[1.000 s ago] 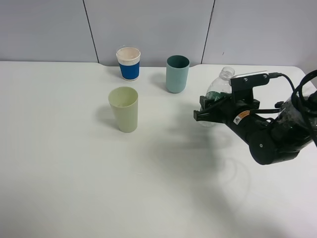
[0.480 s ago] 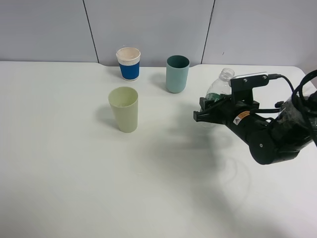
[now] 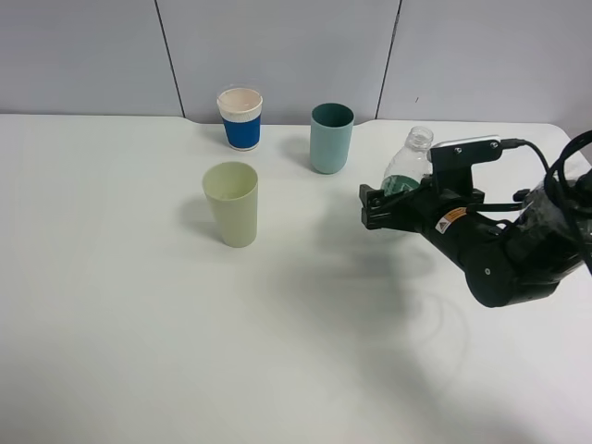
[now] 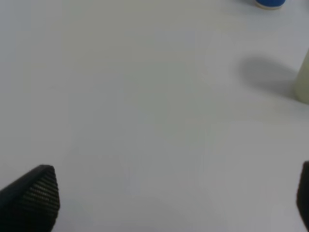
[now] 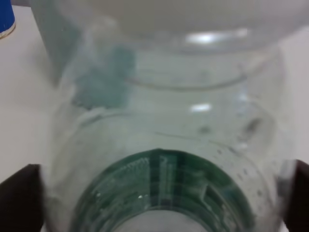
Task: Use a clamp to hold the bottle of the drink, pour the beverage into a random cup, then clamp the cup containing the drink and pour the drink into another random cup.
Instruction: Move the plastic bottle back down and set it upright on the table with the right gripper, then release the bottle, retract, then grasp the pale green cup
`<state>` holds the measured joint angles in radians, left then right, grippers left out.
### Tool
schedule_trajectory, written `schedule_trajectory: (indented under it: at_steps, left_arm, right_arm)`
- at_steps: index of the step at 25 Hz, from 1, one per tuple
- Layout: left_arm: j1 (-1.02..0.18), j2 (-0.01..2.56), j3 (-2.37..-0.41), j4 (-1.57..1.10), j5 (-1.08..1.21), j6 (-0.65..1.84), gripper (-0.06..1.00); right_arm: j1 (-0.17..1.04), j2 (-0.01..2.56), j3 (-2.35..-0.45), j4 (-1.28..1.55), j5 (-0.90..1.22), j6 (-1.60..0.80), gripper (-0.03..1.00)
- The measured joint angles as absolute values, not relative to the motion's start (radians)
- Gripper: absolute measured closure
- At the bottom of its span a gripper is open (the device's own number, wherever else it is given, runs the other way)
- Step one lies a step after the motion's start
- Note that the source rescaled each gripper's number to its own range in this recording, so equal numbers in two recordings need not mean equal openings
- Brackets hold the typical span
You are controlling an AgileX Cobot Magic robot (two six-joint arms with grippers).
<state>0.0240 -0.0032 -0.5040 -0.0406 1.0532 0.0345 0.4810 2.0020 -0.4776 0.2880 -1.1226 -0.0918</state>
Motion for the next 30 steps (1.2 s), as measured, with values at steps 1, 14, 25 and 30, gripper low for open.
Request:
schedule_trajectory:
  at_steps: [1,14,25,30]
  left_arm:
    - [0.024,-0.003,-0.504,-0.041,1.053,0.035,-0.06]
    - [0.024,-0.003,-0.504,-0.041,1.053,0.035,-0.06]
    - [0.024,-0.003,-0.504,-0.041,1.053,0.035,-0.06]
    - [0.024,-0.003,-0.504,-0.041,1.053,0.035,-0.06]
  right_arm:
    - [0.481,2.001,-0.478,0.288,-1.124,-0.092,0.06]
    - [0.481,1.763,-0.475,0.306,-0.980,-0.141,0.04]
    - [0.446,1.440,-0.474,0.412,-0.875,-0.280,0.04]
    - [0.360,1.304,-0.475,0.352,-0.786,-0.326,0.04]
